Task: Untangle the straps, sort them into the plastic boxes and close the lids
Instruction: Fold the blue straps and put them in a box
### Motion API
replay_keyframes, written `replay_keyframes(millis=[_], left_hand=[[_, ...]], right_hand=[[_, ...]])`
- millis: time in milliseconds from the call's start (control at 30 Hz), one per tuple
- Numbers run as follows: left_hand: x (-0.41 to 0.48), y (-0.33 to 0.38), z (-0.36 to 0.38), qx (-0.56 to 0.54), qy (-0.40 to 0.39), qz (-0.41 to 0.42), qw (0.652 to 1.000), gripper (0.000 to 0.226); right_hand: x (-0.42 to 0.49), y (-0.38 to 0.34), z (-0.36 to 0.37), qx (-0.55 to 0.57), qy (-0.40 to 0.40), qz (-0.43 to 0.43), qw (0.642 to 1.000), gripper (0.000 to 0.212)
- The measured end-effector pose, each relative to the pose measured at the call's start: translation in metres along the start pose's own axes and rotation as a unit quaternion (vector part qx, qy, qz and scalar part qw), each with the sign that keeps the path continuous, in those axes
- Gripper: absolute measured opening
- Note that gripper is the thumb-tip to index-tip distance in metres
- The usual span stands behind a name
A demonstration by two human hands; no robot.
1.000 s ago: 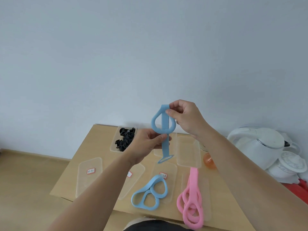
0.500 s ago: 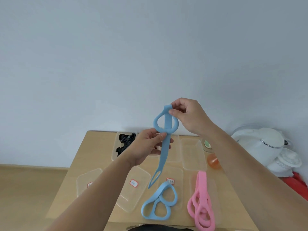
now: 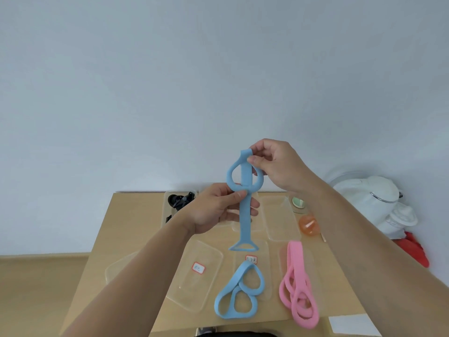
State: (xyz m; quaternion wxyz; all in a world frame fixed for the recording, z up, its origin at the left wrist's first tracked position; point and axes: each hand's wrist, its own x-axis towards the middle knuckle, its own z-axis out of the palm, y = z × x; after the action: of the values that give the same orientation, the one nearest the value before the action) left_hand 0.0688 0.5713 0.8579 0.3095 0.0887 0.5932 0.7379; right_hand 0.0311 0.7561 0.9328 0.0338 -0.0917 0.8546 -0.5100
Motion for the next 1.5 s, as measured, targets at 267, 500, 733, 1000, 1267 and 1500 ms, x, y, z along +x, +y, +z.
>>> replay_keyframes(millis=[267, 500, 733, 1000, 1267, 1500], left_hand=[[0.002, 0.004, -0.005, -0.016, 0.015, -0.004, 1.0, 0.028], [0.013, -0.002, -0.005, 0.021, 0.104, -0.043, 0.993, 0.046], [0.031, 0.005, -0.018, -0.064, 0.124, -0.095, 0.986, 0.025], [0.043, 0.006, -0.035, -0.205, 0.058, -0.16, 0.964, 0.037], [0.047, 0.013, -0.027, -0.107, 0.041, -0.133, 0.985, 0.029], [0.05, 0.012, -0.03, -0.066, 0.039, -0.115, 0.99, 0.03]], right_hand=[[0.0, -0.008, 0.006, 0.021, 0.015, 0.005, 1.0, 0.016], [0.0, -0.002, 0.007, -0.036, 0.045, -0.054, 0.997, 0.019], [-0.032, 0.037, 0.034, -0.215, 0.091, -0.239, 0.943, 0.016], [-0.049, 0.087, 0.046, -0.349, 0.1, -0.294, 0.884, 0.019], [-0.045, 0.092, 0.049, -0.355, 0.154, -0.327, 0.862, 0.019], [-0.047, 0.096, 0.05, -0.368, 0.151, -0.318, 0.861, 0.021]])
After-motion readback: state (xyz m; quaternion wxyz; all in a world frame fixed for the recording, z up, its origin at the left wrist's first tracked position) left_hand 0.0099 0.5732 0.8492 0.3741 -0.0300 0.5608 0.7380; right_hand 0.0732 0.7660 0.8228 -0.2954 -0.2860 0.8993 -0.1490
